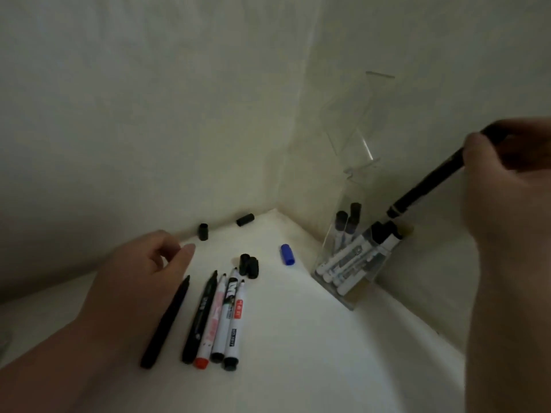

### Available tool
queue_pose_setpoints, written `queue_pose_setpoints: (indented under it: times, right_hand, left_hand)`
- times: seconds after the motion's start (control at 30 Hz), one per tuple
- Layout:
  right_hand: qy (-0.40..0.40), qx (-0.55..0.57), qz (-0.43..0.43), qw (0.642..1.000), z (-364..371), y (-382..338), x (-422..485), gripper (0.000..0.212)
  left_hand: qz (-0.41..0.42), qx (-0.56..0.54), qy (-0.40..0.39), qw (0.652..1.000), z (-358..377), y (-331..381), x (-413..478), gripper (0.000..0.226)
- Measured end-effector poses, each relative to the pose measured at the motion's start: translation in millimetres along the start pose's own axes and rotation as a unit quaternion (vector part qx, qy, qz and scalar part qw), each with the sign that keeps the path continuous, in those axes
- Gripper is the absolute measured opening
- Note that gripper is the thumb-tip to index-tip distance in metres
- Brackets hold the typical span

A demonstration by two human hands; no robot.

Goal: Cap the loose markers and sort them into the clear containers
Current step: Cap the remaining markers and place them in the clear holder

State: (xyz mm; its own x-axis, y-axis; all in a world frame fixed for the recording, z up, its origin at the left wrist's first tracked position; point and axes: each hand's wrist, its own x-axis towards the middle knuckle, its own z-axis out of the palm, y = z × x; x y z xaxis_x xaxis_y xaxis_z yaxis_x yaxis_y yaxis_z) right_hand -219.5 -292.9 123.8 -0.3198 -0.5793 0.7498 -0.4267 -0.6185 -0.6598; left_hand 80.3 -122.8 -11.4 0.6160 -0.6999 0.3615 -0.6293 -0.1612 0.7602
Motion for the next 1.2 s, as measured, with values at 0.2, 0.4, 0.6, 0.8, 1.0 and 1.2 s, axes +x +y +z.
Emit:
queue_pose_setpoints:
  times: [0.2,0.4,0.6,0.8,1.0,1.2]
  right_hand:
    - [-0.206,-0.134,-0.016,0.969,18,8,-35,0.009]
    - [-0.206,-0.051,-0.128,0.969,15,-4,-56,0.01]
    - [-0.549,-0.082,-0.062,0.829,59,-41,-143,0.02]
    - [-0.647,-0.176,0.055,0.74,78,-21,-170,0.032]
    - [-0.669,-0.186,0.105,0.712,75,-21,-169,0.025]
    - [-0.678,-0.216,0.071,0.699,64,-24,-165,0.026]
  left_hand:
    - [-0.043,0.065,-0.031,0.996,-10,-16,18,0.036]
    - [-0.04,0.282,-0.197,0.938,-21,-6,20,0.03]
    - [-0.059,0.335,-0.275,0.899,-17,-6,15,0.032]
    - [-0.092,0.255,-0.264,0.925,-14,-4,15,0.036]
    - [-0.088,0.182,-0.208,0.957,-7,-8,15,0.031]
    - [-0.021,0.112,-0.13,0.985,0,-15,8,0.027]
